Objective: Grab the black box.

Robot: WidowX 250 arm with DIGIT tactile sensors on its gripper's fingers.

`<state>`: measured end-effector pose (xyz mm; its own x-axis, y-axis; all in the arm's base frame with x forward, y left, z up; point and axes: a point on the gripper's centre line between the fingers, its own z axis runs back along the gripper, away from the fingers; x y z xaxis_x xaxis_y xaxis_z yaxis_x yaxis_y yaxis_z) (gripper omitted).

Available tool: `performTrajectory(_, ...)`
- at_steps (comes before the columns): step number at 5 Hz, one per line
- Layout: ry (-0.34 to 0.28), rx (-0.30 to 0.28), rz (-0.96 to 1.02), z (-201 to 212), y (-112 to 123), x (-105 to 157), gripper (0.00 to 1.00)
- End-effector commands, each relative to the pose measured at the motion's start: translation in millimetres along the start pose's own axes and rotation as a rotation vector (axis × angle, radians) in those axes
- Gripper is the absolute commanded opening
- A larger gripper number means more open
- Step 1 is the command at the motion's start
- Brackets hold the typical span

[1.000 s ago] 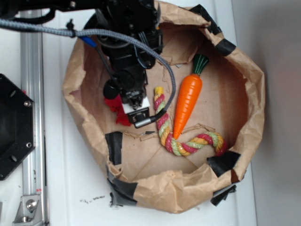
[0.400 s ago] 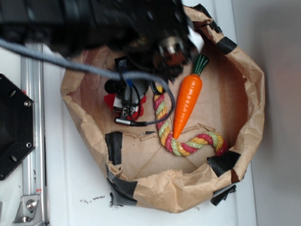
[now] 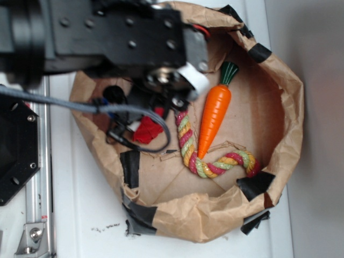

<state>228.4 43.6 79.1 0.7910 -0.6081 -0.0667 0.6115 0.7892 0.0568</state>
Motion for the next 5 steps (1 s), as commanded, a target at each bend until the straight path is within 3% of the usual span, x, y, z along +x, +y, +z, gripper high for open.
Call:
performTrajectory(1, -0.038, 0.039, 0.0, 8.4, 0.4, 0.1, 1.0)
performTrajectory(2, -0.038, 0.039, 0.0, 8.4, 0.4, 0.1, 1.0)
performTrajectory(3, -0.062, 0.112, -0.135, -2.6, 9.6, -8.9, 1.0)
performTrajectory(4, -0.068, 0.14, -0.183, 0.7, 8.3, -10.5, 1.0)
performTrajectory(5, -0.066, 0.109, -0.209, -5.1, 15.2, -13.3, 1.0)
